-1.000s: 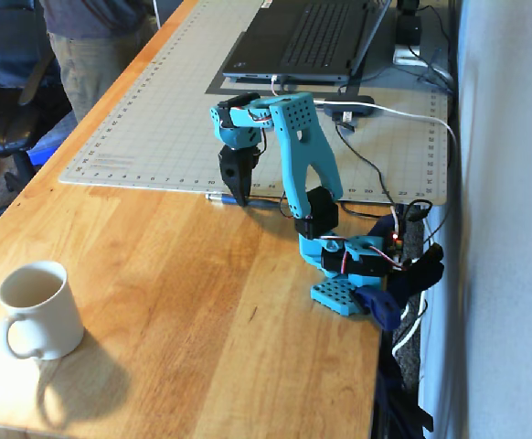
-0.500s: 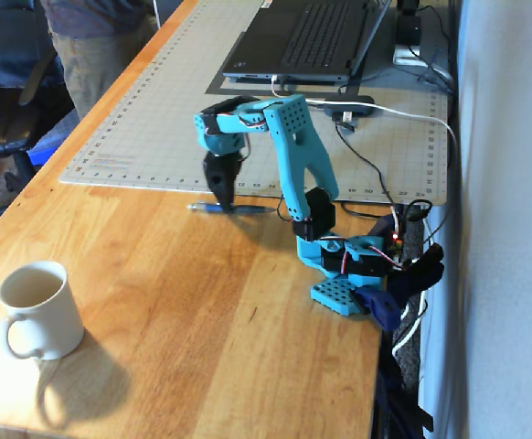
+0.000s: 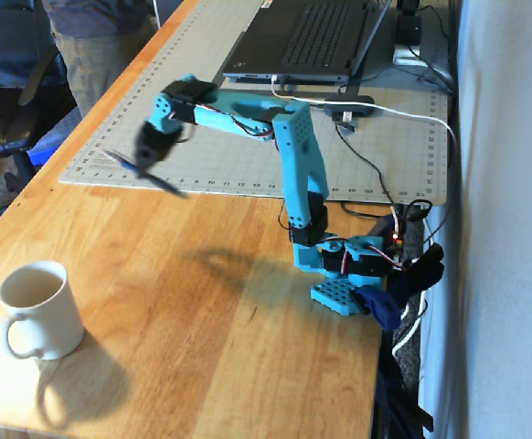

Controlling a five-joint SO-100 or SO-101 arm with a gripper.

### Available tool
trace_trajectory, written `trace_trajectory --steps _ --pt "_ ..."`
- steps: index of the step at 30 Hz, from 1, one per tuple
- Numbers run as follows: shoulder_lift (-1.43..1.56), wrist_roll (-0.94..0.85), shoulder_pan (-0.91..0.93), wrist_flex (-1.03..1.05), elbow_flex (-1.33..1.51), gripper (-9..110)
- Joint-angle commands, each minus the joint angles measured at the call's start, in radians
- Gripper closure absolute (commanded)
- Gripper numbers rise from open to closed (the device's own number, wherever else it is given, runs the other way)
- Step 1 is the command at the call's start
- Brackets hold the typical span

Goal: Grasp a pen and put it in a mug.

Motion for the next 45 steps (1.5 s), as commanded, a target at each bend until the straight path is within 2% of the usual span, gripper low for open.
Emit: trace_trajectory --steps 1,5,10,27,37,41,45 --pt "0.184 0.167 -0.115 -0.192 -0.097 99" --pt "0.245 0.255 -0.222 -0.377 -0.095 99" --pt "0.282 0.249 -0.356 -0.543 -0.051 99" --pt "0.511 0.244 -0.635 -1.120 0.528 99" --pt "0.373 0.242 -0.666 -1.451 0.624 99" --pt "0.285 0.222 -0.666 -1.499 0.614 99" --pt "0.222 0.130 -0.666 -1.508 0.609 99"
